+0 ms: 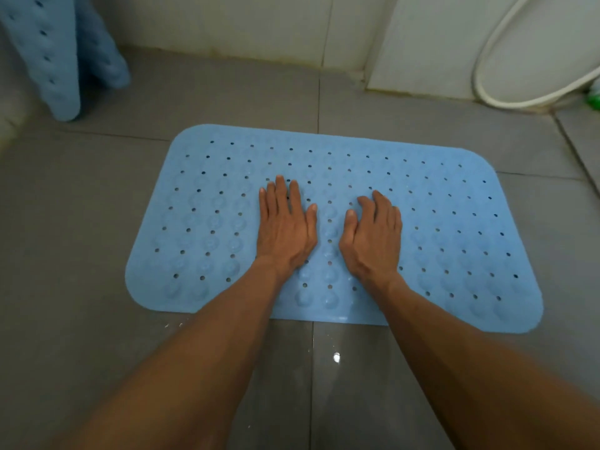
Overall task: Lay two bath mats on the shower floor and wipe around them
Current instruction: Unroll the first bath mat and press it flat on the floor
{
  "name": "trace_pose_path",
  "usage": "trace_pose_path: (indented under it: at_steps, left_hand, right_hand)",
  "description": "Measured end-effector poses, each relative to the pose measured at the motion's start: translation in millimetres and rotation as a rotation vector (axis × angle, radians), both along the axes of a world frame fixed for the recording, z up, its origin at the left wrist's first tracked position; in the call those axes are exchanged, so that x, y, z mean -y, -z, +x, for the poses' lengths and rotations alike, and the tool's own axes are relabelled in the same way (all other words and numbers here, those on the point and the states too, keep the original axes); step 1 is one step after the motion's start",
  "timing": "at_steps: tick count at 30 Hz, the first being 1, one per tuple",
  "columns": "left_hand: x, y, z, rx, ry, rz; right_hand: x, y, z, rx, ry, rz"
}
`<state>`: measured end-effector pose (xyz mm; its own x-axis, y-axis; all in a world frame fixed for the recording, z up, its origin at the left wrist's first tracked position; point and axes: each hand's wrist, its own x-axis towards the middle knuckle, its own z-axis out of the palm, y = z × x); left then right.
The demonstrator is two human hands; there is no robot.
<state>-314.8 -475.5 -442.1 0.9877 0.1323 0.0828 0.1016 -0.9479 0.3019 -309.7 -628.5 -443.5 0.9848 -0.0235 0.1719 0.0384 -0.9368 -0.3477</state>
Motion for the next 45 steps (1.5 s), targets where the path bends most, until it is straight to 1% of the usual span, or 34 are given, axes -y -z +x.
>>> trace_pose_path:
  at_steps: [5, 9, 14, 16, 19, 22, 26, 30, 34, 37, 39, 41, 43, 45]
  left_hand:
    - [2, 3, -17, 0.042, 0.008, -0.043]
    - [2, 5, -18, 0.055, -0.031, 0.002]
    - [3, 3, -15, 0.039, -0.021, 0.043]
    - [5, -2, -13, 0.047, -0.036, 0.088]
    - [5, 0, -11, 0.026, -0.015, 0.120]
    - [7, -12, -11, -0.031, -0.019, 0.108]
    - [5, -4, -8, -0.095, -0.021, 0.107]
    - [4, 2, -10, -0.157, -0.001, 0.101]
    - [2, 7, -10, -0.167, -0.007, 0.106]
    - [1, 7, -12, -0.202, -0.003, 0.104]
    - [-2, -1, -8, -0.284, 0.018, 0.064]
    - [-6, -21, -8, -0.398, 0.038, 0.016]
    - [-9, -52, -14, -0.424, 0.031, 0.057]
    - [-8, -94, -26, -0.408, 0.005, 0.083]
  right_hand:
    - [1, 0, -3, -0.006, 0.005, 0.048]
    - [3, 1, -6, 0.013, -0.007, 0.063]
    - [0, -4, -6, -0.040, 0.010, -0.012]
    - [-2, -9, -5, -0.026, 0.021, -0.044]
    - [1, -3, -5, 0.023, 0.020, -0.101]
    - [-1, -10, -7, -0.047, 0.044, -0.144]
    - [-3, -9, 0, -0.115, 0.043, -0.129]
    - [-2, -9, -3, -0.123, 0.038, -0.123]
    - [-1, -5, -2, -0.128, 0.042, -0.116]
    - [0, -5, -3, -0.152, 0.028, -0.072]
    - [2, -13, -1, -0.229, -0.014, -0.042]
    - [11, -27, 0, -0.383, -0.091, -0.058]
    - [20, -54, 0, -0.492, -0.164, -0.116]
    - [29, -94, -2, -0.540, -0.207, -0.164]
